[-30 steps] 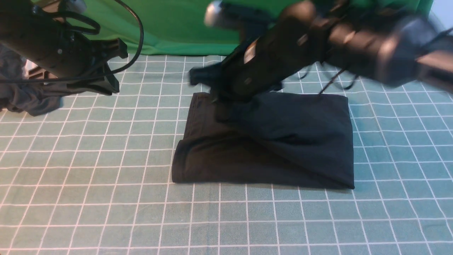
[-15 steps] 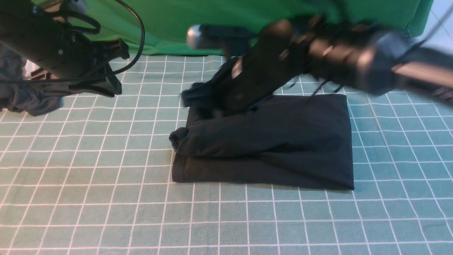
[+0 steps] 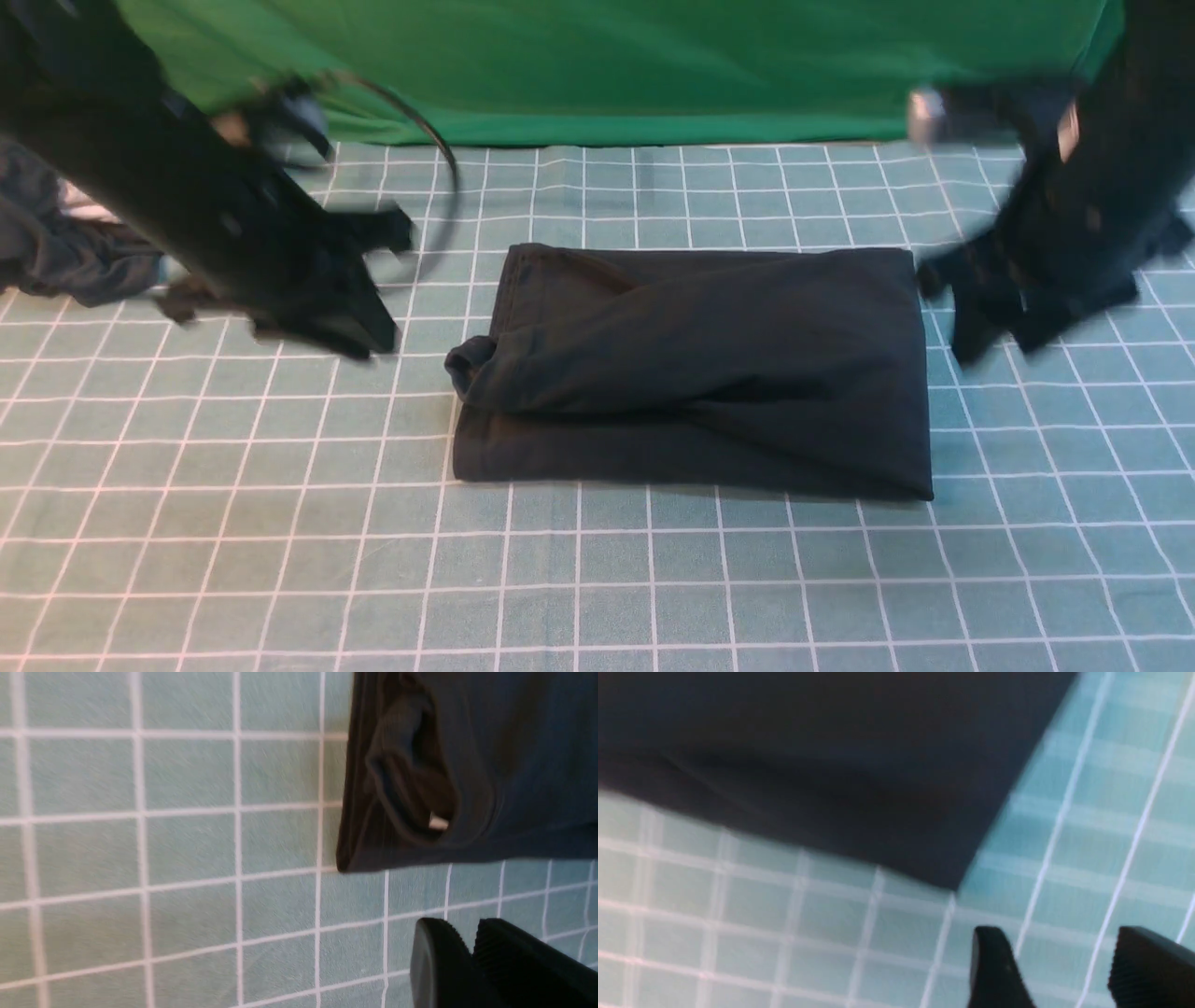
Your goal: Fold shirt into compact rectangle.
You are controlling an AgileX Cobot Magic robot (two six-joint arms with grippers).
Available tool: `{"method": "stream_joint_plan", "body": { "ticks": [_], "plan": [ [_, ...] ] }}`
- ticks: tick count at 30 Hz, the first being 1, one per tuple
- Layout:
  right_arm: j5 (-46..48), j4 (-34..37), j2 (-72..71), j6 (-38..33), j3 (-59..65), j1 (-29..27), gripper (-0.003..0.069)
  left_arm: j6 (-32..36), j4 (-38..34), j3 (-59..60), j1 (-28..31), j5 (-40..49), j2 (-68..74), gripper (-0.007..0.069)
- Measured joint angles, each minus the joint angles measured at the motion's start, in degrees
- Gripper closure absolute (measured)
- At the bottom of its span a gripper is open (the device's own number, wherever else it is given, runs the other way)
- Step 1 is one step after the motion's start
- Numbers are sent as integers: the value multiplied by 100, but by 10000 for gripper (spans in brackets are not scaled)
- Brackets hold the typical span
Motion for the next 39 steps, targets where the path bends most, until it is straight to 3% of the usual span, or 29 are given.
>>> {"method": "stream_joint_plan", "body": {
  "ticks": [8,13,17,18,20,23,32,39],
  "plan": [
    [-2198,801,148,-412,1824,5,133,-26,-24,682,-585,-692,159,335],
    [-3081,875,483,-463,2004,7,129,-182,-24,682,-591,-744,159,225],
    [-3213,887,603,-579,2003,7,215,-182,-24,682,-591,-744,159,200],
    [-3213,874,609,-663,2003,7,275,-182,-24,682,-591,-744,159,198],
    [-3117,890,610,-969,2003,7,501,-182,-24,661,-591,-633,160,195],
    [-2951,811,574,-1070,2003,7,599,-182,1,475,-591,-203,171,193],
    [-1651,-511,137,-471,2003,7,622,-400,283,-490,-593,564,171,193],
    [-1509,-1072,137,-48,2003,7,620,-426,290,-527,-593,472,171,193]
  ]
}}
